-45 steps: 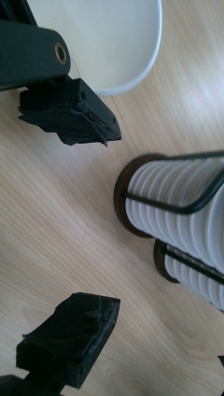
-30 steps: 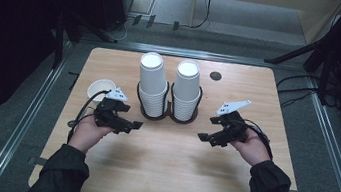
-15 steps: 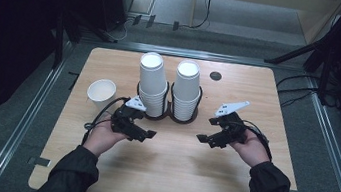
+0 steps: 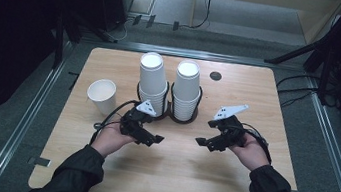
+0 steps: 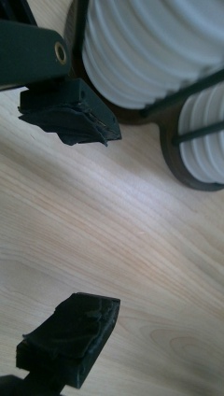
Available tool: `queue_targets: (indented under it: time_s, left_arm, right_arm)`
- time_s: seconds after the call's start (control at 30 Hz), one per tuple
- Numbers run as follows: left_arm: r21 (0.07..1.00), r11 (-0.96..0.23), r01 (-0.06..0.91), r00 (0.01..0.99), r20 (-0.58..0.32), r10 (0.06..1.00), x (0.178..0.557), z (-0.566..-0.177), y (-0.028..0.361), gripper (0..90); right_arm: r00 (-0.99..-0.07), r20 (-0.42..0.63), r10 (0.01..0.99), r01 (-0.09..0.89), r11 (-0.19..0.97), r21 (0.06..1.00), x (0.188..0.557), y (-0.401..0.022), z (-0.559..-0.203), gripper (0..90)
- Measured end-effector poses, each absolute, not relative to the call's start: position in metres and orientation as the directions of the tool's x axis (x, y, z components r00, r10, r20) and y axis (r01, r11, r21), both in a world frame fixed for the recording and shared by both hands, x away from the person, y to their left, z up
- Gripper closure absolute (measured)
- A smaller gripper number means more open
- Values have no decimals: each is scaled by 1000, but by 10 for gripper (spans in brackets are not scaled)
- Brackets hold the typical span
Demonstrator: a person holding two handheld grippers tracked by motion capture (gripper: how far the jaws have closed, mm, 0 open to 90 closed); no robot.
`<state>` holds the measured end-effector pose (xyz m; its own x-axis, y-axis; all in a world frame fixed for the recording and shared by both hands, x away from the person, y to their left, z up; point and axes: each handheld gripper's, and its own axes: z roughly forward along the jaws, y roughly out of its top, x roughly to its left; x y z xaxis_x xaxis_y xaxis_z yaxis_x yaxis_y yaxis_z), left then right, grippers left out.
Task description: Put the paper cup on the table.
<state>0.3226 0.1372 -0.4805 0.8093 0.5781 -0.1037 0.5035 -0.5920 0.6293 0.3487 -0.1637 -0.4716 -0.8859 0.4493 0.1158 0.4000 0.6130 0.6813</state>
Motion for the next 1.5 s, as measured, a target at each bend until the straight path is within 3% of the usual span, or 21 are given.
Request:
queue_targets:
  time_s: [0.7,1.5]
  left_arm:
    - [620,-639,455,853,-97,514,324,-481,114,168]
    - [605,-656,451,858,-91,505,323,-483,114,168]
  right_arm:
    - [-876,112,470,413,608,678,338,-174,-473,185]
    - [-875,106,473,412,610,677,337,-174,-474,185]
